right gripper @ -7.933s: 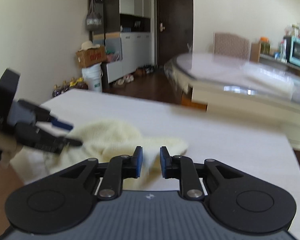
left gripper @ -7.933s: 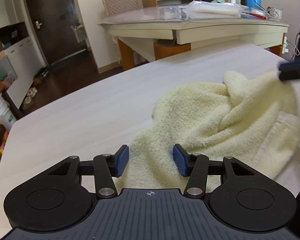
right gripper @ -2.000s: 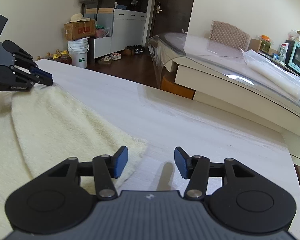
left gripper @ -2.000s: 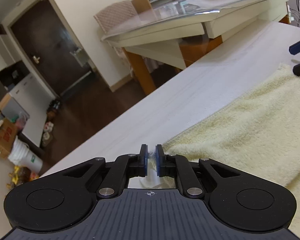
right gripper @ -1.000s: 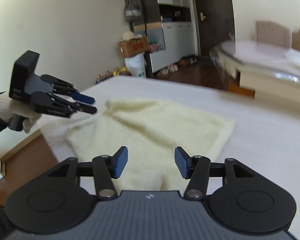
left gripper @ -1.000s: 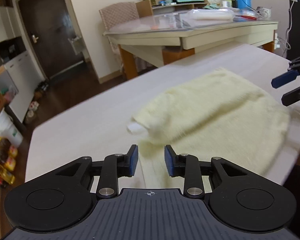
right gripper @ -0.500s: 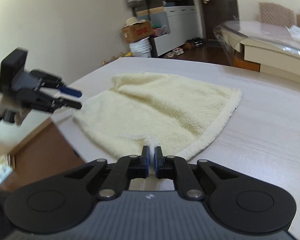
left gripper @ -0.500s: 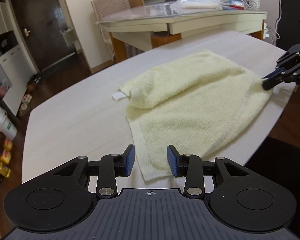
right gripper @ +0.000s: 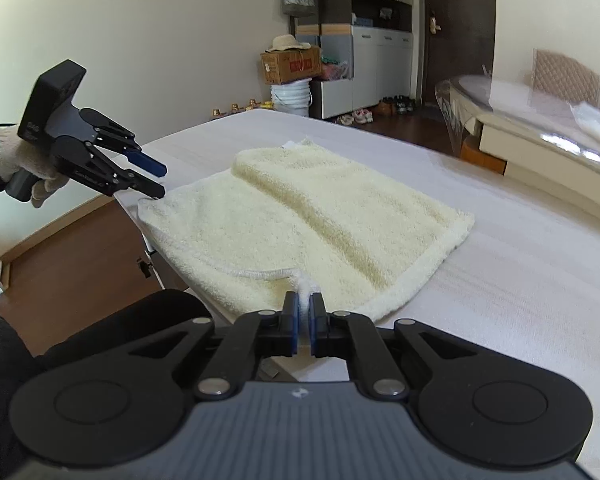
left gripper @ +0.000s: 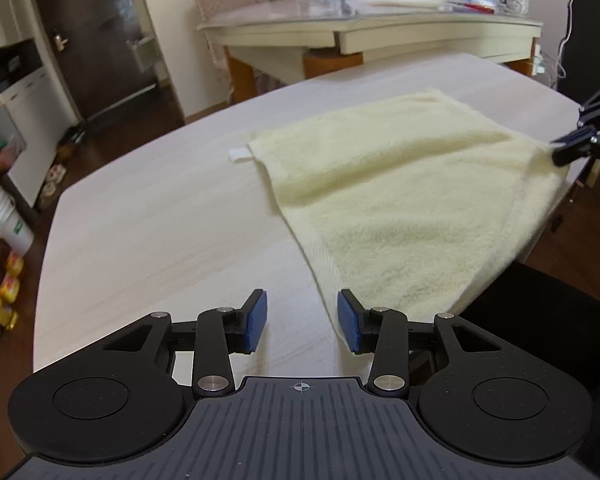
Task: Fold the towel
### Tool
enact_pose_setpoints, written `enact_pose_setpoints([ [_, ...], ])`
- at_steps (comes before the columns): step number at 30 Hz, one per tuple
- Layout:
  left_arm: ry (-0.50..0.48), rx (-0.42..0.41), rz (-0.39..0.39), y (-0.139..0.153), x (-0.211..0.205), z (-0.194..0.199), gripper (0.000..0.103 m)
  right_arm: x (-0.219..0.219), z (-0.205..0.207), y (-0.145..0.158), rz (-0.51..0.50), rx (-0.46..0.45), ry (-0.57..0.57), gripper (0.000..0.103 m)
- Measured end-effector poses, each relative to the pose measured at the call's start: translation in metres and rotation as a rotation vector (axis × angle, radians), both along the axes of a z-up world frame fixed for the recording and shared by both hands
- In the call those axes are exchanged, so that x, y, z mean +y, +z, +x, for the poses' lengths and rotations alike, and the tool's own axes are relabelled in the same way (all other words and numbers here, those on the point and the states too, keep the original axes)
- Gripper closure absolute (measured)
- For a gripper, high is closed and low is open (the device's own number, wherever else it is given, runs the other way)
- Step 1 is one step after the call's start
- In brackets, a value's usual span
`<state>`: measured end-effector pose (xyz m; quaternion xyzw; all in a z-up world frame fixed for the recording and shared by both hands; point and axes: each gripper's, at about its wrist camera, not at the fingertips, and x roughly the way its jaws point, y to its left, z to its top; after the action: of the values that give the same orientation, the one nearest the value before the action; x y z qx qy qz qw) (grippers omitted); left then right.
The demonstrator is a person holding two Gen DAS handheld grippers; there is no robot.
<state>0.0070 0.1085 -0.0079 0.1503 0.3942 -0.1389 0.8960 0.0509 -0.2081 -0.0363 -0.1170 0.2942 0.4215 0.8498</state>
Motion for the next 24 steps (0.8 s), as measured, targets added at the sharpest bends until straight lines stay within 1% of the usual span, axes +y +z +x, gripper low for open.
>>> enact_pose_setpoints([
  [4, -0.02, 0.01, 0.016, 0.003, -0.003, -0.011, 0.06, 0.0, -0.002, 0.001, -0.023, -0.026, 0.044, 0.096],
  [6, -0.01, 0.009, -0.004, 0.005, 0.0, -0.011, 0.059, -0.001, -0.004, 0.002, -0.026, -0.028, 0.062, 0.095],
  [9, 0.005, 0.007, -0.033, 0.007, 0.005, -0.012, 0.059, -0.001, -0.007, 0.0, -0.02, -0.03, 0.076, 0.09],
  [11, 0.001, 0.01, -0.047, 0.008, 0.005, -0.012, 0.059, 0.0, -0.009, 0.001, -0.013, -0.032, 0.082, 0.083],
  [13, -0.021, 0.02, -0.038, 0.007, -0.001, -0.011, 0.059, 0.001, -0.01, 0.0, -0.016, -0.039, 0.089, 0.082],
  [17, -0.052, 0.044, -0.014, 0.003, -0.007, -0.008, 0.058, 0.008, -0.011, -0.002, -0.053, -0.075, 0.097, 0.079],
  [21, -0.043, 0.065, -0.033, 0.002, -0.005, -0.008, 0.058, 0.013, -0.011, 0.0, -0.086, -0.109, 0.114, 0.078],
  [24, -0.039, 0.078, -0.04, 0.002, -0.004, -0.006, 0.058, 0.011, -0.007, 0.002, -0.084, -0.112, 0.1, 0.073],
])
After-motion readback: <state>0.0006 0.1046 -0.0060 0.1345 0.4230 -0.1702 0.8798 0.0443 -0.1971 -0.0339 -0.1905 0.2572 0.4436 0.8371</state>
